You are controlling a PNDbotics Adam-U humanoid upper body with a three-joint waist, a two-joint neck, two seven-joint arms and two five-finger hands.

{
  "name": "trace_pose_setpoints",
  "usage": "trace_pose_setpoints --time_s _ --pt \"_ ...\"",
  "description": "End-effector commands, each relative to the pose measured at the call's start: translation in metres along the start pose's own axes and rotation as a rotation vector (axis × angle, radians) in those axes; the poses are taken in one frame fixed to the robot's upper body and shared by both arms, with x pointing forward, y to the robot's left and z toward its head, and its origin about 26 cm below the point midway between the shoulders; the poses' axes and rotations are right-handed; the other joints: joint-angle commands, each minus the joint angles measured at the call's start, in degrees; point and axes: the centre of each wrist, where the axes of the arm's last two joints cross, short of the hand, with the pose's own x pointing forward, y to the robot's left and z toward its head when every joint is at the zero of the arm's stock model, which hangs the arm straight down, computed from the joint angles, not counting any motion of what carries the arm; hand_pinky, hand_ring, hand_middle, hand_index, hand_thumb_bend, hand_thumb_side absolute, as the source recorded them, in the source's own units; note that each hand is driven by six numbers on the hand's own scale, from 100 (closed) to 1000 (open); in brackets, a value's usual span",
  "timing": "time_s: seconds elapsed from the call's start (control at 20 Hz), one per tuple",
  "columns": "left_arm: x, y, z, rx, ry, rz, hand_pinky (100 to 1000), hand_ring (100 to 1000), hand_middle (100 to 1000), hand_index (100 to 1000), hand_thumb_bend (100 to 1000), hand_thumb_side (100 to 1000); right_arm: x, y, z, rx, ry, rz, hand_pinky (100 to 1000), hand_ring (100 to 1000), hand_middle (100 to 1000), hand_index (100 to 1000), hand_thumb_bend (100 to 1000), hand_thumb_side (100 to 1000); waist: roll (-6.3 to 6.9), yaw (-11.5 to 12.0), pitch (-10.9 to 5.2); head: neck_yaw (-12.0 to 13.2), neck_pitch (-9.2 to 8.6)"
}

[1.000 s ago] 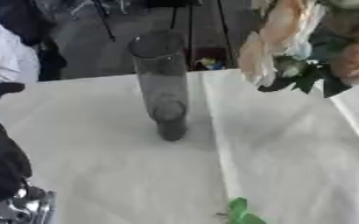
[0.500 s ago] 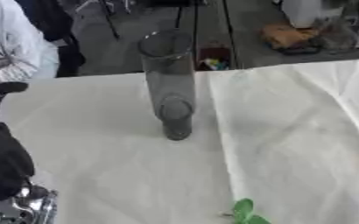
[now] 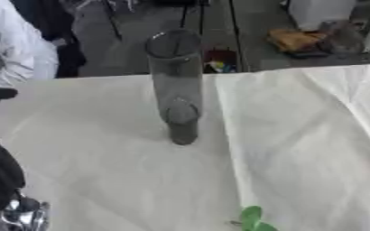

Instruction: Arrange flowers into the vase.

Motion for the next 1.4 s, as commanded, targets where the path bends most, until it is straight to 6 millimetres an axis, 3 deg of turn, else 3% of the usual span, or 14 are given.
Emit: trace_pose_setpoints --time_s 0.05,0.95,1.4 --pt "0.005 -0.001 -0.007 -0.016 -0.032 0.017 497 757 730 805 211 964 0.012 -0.004 -0.009 -0.022 -0.051 -0.051 100 174 100 103 100 100 -0.43 0.4 -0.81 -0.9 -0.88" --pt "0.007 -0.006 -0.009 -0.047 -0.039 0.042 492 758 729 805 205 964 0.050 0.000 -0.042 -0.116 -0.214 -0.227 100 161 100 112 100 100 -2.19 3.5 0.59 -3.3 -2.94" --pt "0.009 -0.010 -0.011 -0.058 -0.053 0.061 488 760 730 805 206 965 0.078 0.004 -0.049 -0.121 -0.357 -0.336 100 151 100 118 100 107 -3.28 5.1 2.08 -4.3 -4.64"
